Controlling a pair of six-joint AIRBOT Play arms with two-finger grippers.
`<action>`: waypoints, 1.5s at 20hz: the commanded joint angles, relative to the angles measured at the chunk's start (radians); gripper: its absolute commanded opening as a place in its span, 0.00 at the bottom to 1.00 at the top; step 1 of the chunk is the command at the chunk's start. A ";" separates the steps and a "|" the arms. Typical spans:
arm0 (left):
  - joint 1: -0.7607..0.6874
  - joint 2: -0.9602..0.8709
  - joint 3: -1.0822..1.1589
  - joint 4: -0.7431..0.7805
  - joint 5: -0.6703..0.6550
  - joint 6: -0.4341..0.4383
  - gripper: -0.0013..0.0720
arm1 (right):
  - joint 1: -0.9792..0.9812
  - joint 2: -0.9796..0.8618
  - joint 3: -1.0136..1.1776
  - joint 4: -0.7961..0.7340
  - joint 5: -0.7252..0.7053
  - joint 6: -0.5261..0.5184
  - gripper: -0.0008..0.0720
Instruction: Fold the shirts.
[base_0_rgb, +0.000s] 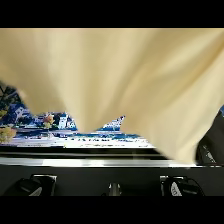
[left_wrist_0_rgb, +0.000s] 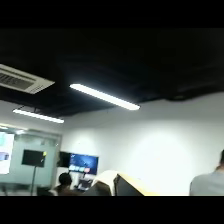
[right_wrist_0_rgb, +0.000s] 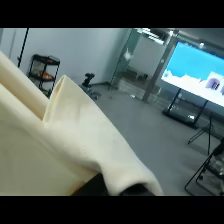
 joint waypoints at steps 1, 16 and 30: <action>0.016 -0.039 0.002 0.198 -0.251 -0.068 0.05 | -0.001 -0.074 0.004 -0.069 0.140 -0.002 0.04; 0.093 -0.629 -0.512 0.341 -0.565 -0.446 0.05 | 0.227 -1.077 0.004 -0.011 0.284 0.055 0.23; 0.213 -0.475 -1.043 -0.120 -0.834 -0.095 0.93 | -0.065 -0.748 -0.501 -0.337 0.548 0.019 0.91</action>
